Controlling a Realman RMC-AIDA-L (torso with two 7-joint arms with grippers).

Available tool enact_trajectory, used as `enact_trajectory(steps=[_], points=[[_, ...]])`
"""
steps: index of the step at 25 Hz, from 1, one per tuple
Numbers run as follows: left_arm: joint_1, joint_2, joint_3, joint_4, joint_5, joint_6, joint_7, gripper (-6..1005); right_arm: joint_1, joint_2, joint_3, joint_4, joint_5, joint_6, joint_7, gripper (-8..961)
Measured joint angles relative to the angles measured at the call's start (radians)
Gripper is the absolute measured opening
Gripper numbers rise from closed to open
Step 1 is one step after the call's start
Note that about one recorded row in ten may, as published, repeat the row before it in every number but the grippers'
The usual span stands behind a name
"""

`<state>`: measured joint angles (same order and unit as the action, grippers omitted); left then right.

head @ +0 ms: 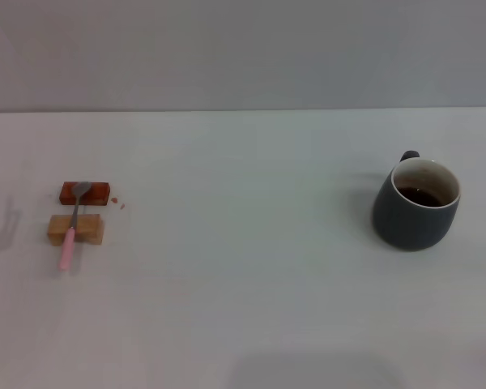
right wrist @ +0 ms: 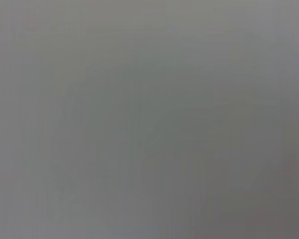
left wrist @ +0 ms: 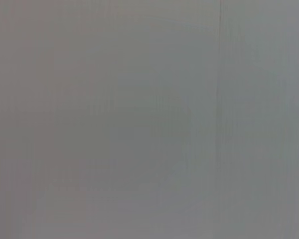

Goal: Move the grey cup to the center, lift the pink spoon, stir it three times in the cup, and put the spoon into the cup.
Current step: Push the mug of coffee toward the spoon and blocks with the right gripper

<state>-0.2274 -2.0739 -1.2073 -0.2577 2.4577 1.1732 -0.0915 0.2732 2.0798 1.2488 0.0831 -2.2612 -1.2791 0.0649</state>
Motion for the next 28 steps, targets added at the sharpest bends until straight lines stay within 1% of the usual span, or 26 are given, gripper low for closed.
enact_trajectory(steps=[5, 9, 10, 12, 14, 15, 16, 19, 20, 21, 24, 25, 28], points=[[-0.001, 0.0, 0.0, 0.0, 0.0, 0.0, 0.0, 822, 0.007, -0.001, 0.0, 0.0, 0.0, 0.013, -0.002, 0], [-0.001, 0.0, 0.0, 0.0, 0.0, -0.001, 0.0, 822, 0.027, -0.002, 0.0, -0.001, 0.0, 0.056, -0.005, 0], [-0.001, 0.0, 0.0, 0.0, 0.0, -0.001, 0.0, 822, 0.046, -0.004, 0.0, -0.002, 0.0, 0.096, -0.011, -1], [-0.001, 0.0, 0.0, 0.0, 0.001, -0.001, 0.0, 822, 0.058, -0.005, 0.0, -0.005, 0.0, 0.118, -0.014, -1], [-0.001, 0.0, 0.0, 0.0, 0.001, -0.001, 0.0, 823, 0.085, -0.007, -0.001, -0.014, 0.0, 0.147, -0.016, -1], [-0.001, 0.0, 0.0, 0.0, 0.002, -0.001, 0.0, 823, 0.109, -0.007, -0.003, -0.026, -0.001, 0.166, -0.016, -1], [-0.002, 0.0, 0.0, 0.0, 0.003, -0.002, 0.0, 823, 0.109, -0.007, -0.003, -0.026, -0.001, 0.166, -0.016, -1], [-0.003, 0.0, 0.0, -0.001, 0.006, -0.001, -0.003, 823, 0.14, -0.007, -0.008, -0.029, -0.004, 0.209, -0.017, -1], [-0.003, 0.0, 0.0, -0.001, 0.006, -0.001, -0.004, 823, 0.163, -0.007, -0.013, -0.027, -0.008, 0.249, -0.017, -1], [-0.003, 0.0, 0.0, -0.001, 0.006, -0.001, -0.004, 823, 0.163, -0.007, -0.013, -0.027, -0.008, 0.249, -0.017, -1], [-0.003, -0.001, 0.009, -0.002, 0.006, 0.001, -0.005, 823, 0.187, -0.003, -0.038, -0.024, -0.013, 0.302, -0.017, -2], [-0.003, -0.001, 0.012, -0.002, 0.003, 0.002, -0.005, 823, 0.193, -0.001, -0.071, -0.013, -0.014, 0.318, -0.017, -2], [-0.003, -0.002, 0.012, -0.004, 0.001, 0.003, -0.007, 823, 0.193, 0.002, -0.12, 0.019, -0.014, 0.338, -0.017, -2]])
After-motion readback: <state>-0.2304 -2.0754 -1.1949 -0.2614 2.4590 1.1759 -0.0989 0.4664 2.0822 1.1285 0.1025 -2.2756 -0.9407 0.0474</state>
